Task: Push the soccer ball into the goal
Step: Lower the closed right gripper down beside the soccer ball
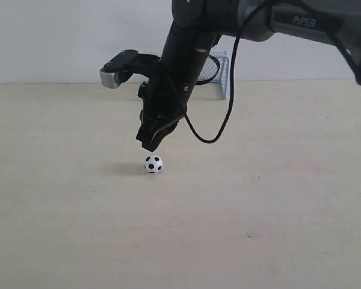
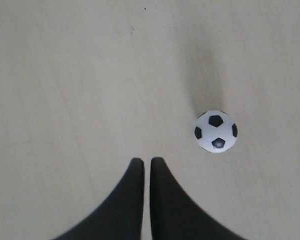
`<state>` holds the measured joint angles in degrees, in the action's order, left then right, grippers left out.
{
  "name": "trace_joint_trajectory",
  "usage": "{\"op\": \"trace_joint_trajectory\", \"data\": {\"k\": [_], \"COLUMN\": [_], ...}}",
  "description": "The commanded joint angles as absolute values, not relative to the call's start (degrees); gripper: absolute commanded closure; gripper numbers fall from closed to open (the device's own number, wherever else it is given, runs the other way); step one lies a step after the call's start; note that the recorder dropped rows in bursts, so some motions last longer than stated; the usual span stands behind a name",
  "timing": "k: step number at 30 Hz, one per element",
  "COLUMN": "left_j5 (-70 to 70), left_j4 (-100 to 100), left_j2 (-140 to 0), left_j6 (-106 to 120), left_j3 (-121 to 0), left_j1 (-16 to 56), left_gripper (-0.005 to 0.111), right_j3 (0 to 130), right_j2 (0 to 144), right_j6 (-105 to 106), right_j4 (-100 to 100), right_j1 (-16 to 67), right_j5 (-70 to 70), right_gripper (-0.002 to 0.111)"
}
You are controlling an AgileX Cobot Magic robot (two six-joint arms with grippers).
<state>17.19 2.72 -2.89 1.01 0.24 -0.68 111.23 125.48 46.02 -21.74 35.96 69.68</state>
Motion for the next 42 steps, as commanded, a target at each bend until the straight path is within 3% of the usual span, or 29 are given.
{"op": "trace_joint_trajectory", "data": {"k": [1, 19, 42], "left_j5": [16.5, 16.5, 16.5], "left_j4": [2.3, 2.3, 2.3], "left_j2": [-2.7, -2.7, -2.7], "left_j6": [0.5, 0.5, 0.5], "left_j3": [0.0, 0.0, 0.0], "left_j1": [-1.0, -1.0, -1.0], "left_gripper": [0.1, 0.1, 0.1], "right_j3": [111.5, 116.8, 121.3], "right_j2": [126.4, 129.8, 133.9], "right_j6": [47.2, 47.1, 45.9], "right_j4": [-24.4, -24.6, -22.9], "right_j1": [36.1, 41.2, 41.2], "right_j5": [70.0, 70.0, 70.0], "right_gripper": [0.108, 0.108, 0.108]}}
